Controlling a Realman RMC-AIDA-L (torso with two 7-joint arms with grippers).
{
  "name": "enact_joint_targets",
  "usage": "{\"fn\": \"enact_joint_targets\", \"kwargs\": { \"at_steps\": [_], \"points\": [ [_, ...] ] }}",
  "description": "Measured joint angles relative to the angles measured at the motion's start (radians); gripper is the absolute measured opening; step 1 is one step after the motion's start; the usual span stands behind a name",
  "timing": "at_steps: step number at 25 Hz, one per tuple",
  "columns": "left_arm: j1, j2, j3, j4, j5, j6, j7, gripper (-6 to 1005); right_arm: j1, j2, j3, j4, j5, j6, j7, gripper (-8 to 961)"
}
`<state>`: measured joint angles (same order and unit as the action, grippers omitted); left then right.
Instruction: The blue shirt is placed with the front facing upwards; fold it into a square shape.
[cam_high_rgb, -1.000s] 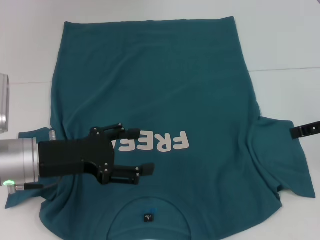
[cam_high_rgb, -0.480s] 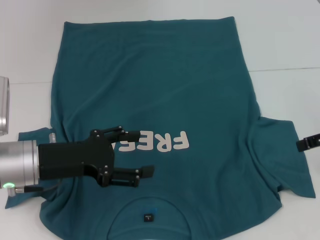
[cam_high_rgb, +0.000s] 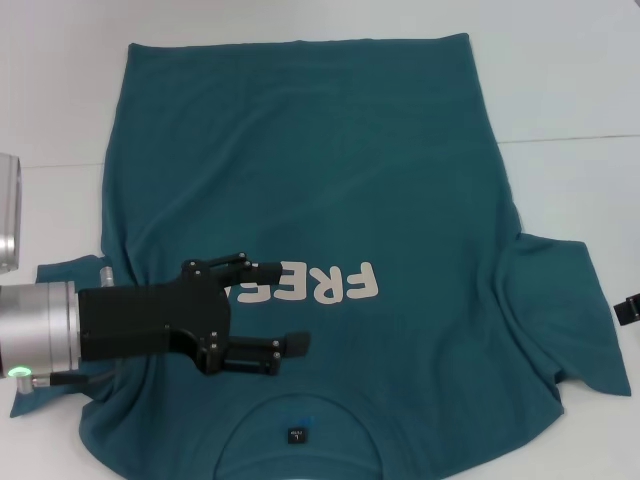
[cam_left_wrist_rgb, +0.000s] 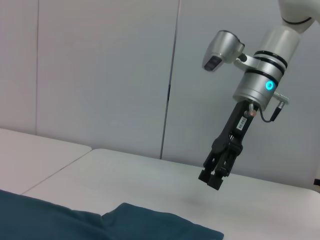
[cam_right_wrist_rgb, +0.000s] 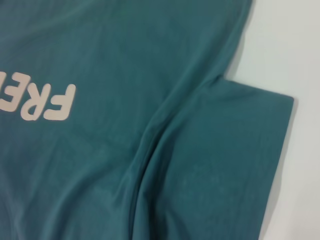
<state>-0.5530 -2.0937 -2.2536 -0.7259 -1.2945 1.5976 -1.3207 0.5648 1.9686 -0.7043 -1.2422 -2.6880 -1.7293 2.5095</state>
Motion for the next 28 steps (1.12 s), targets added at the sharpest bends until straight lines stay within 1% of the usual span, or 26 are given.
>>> {"fn": "enact_joint_targets", "kwargs": {
  "at_steps": [3,9,15,23,28],
  "points": [
    [0.001,0.000,0.001,0.000,0.000,-0.001,0.000,936,0.001,0.000,0.004,0.024,-0.003,0.009,0.001,915],
    [0.001,0.000,0.002,0.000,0.000,0.000,0.000,937,0.002,-0.011,-0.002,0.093,-0.004,0.051,0.002,915],
    [0.003,0.000,0.004,0.004,0.000,-0.005,0.002,936,0.001,-0.011,-0.003,0.109,-0.006,0.096,-0.005,914],
    [0.007,-0.001,0.005,0.006,0.001,-0.006,0.013,936,0.005,-0.013,-0.006,0.173,-0.024,0.168,-0.027,914],
    [0.008,-0.003,0.005,0.007,0.001,-0.005,0.014,936,0.005,-0.014,-0.006,0.187,-0.023,0.194,-0.029,915]
  ]
}}
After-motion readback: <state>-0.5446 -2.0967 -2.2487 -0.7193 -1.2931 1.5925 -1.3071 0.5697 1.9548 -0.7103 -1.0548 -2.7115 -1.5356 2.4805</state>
